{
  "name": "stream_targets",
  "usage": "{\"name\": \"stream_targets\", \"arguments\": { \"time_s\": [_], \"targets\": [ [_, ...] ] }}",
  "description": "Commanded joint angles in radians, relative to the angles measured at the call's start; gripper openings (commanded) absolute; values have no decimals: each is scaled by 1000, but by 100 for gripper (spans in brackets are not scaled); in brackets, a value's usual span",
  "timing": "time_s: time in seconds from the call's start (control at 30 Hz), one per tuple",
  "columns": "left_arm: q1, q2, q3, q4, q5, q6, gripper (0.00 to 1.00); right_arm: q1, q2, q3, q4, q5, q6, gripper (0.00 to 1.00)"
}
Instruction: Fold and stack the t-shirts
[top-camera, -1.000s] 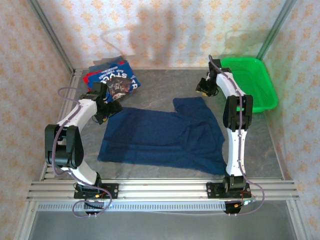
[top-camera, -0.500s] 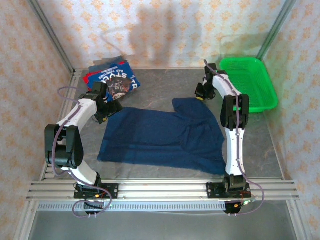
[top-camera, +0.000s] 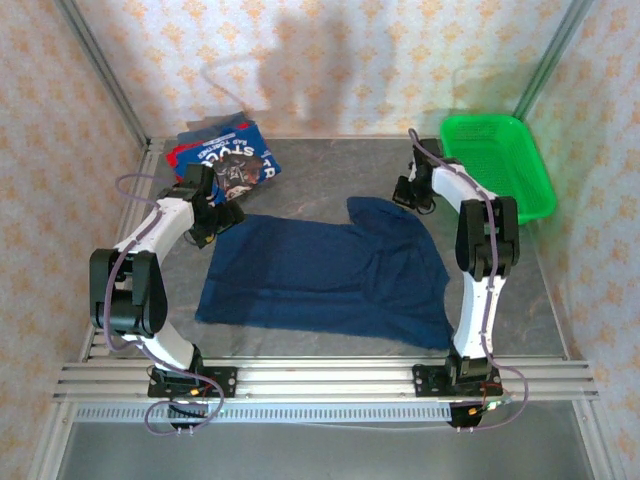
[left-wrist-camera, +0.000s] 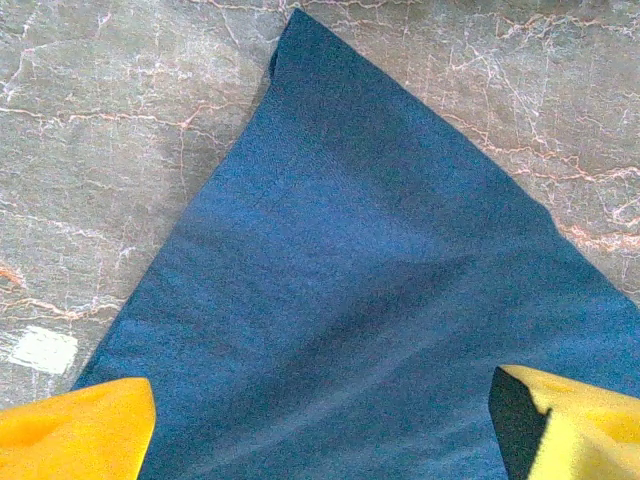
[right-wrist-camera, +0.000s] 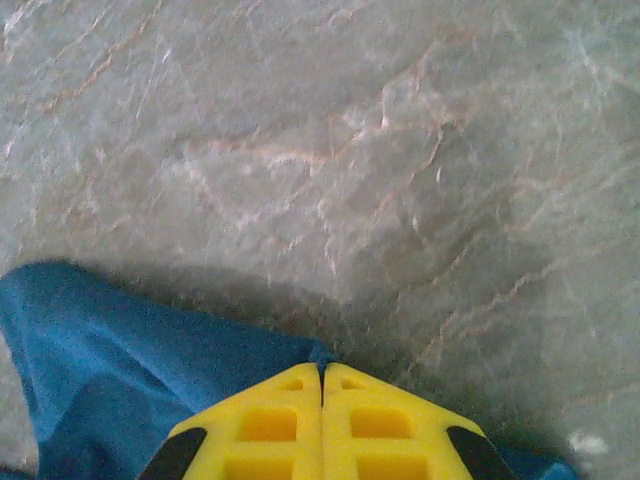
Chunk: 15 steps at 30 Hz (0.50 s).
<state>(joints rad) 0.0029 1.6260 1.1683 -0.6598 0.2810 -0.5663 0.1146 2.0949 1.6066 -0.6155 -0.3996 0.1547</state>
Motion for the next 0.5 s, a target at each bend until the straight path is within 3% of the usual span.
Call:
{"name": "stream_targets", "arguments": {
  "time_s": [0.0,0.3,0.47],
  "targets": [
    [9,17,-14,18,-11,17,88,23,-63,-64,57,20,-38,4],
    [10,28,-20,18,-15,16,88,59,-176,-258,68,-19,-38,11],
    [10,39,-22,17,-18,17,88,59,-224,-313,77,-99,-60,35]
  ]
}}
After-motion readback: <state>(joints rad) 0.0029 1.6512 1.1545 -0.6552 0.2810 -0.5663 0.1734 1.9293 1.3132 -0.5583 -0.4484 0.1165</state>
